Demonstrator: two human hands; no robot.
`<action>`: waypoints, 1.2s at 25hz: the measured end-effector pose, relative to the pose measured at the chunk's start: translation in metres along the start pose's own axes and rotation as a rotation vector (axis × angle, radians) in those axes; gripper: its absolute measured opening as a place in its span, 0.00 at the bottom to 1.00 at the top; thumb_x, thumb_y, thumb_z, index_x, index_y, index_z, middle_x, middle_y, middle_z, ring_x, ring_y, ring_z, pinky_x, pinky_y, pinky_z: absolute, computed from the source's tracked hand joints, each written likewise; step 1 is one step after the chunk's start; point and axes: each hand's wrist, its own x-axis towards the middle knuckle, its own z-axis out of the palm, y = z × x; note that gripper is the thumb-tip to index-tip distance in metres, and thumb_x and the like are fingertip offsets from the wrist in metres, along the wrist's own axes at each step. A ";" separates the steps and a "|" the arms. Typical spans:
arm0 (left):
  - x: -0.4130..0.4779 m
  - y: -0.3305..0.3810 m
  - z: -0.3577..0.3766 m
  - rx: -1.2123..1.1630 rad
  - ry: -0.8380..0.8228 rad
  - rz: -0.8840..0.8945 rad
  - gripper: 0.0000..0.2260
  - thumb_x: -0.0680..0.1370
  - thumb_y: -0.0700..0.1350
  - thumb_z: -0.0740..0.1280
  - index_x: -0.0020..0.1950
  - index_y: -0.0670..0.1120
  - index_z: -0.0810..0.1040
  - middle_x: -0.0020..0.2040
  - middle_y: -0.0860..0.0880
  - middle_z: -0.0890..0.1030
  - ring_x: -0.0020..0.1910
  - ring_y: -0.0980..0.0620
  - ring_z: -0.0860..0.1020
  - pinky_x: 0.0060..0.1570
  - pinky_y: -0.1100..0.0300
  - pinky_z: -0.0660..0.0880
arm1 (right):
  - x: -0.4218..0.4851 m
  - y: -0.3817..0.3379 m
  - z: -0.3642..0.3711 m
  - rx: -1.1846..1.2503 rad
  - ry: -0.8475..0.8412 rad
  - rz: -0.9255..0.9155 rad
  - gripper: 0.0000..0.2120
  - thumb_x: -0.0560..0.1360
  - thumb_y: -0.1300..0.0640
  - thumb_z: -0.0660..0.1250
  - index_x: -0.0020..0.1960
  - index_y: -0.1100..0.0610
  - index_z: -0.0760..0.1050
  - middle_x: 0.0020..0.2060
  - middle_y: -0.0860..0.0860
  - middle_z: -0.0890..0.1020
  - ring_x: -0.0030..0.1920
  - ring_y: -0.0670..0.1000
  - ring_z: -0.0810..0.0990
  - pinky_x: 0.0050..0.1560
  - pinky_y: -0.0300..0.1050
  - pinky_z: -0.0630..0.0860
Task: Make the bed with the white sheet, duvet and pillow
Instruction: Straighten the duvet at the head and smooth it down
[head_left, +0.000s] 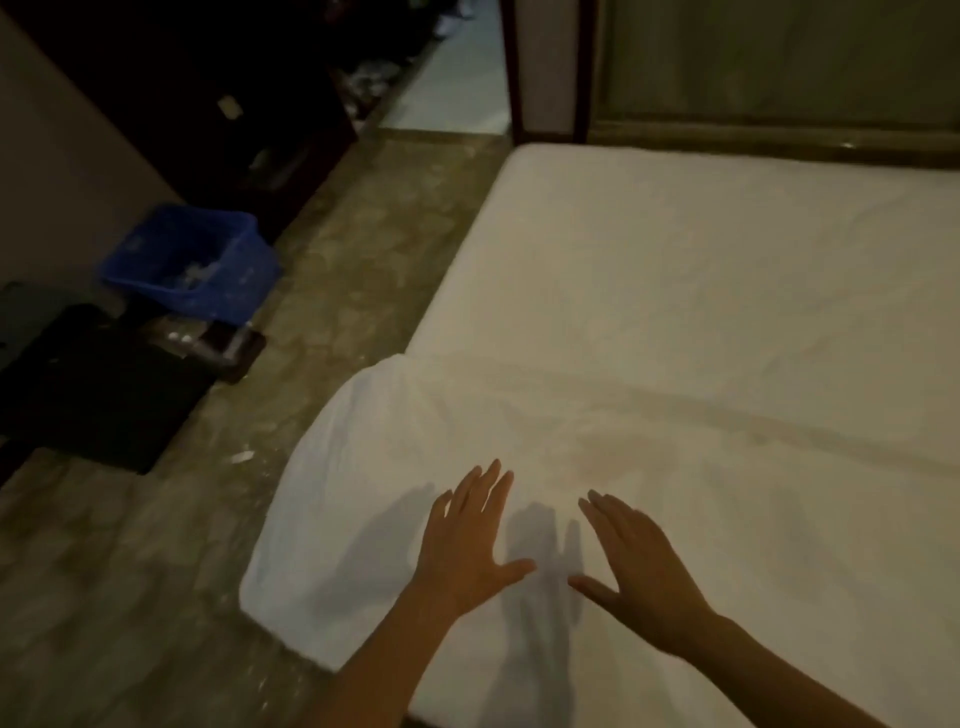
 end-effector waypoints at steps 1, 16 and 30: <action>0.025 -0.020 0.013 0.043 0.021 0.096 0.44 0.71 0.74 0.52 0.77 0.52 0.40 0.74 0.55 0.36 0.75 0.54 0.38 0.74 0.49 0.48 | 0.022 -0.003 0.021 0.005 0.009 0.032 0.36 0.77 0.32 0.42 0.68 0.58 0.69 0.64 0.54 0.77 0.61 0.55 0.78 0.59 0.50 0.72; 0.216 -0.106 0.100 0.141 0.300 0.596 0.37 0.76 0.65 0.52 0.77 0.43 0.56 0.77 0.45 0.57 0.76 0.45 0.55 0.72 0.45 0.46 | 0.171 0.048 0.089 -0.422 0.356 0.127 0.34 0.80 0.39 0.47 0.77 0.61 0.53 0.76 0.56 0.57 0.76 0.53 0.52 0.75 0.53 0.48; -0.039 -0.114 0.220 0.139 0.126 0.605 0.48 0.67 0.71 0.61 0.74 0.38 0.60 0.75 0.42 0.60 0.75 0.46 0.58 0.70 0.40 0.56 | -0.014 -0.090 0.234 -0.193 0.175 0.086 0.44 0.73 0.29 0.54 0.74 0.62 0.60 0.75 0.57 0.60 0.75 0.55 0.57 0.72 0.55 0.57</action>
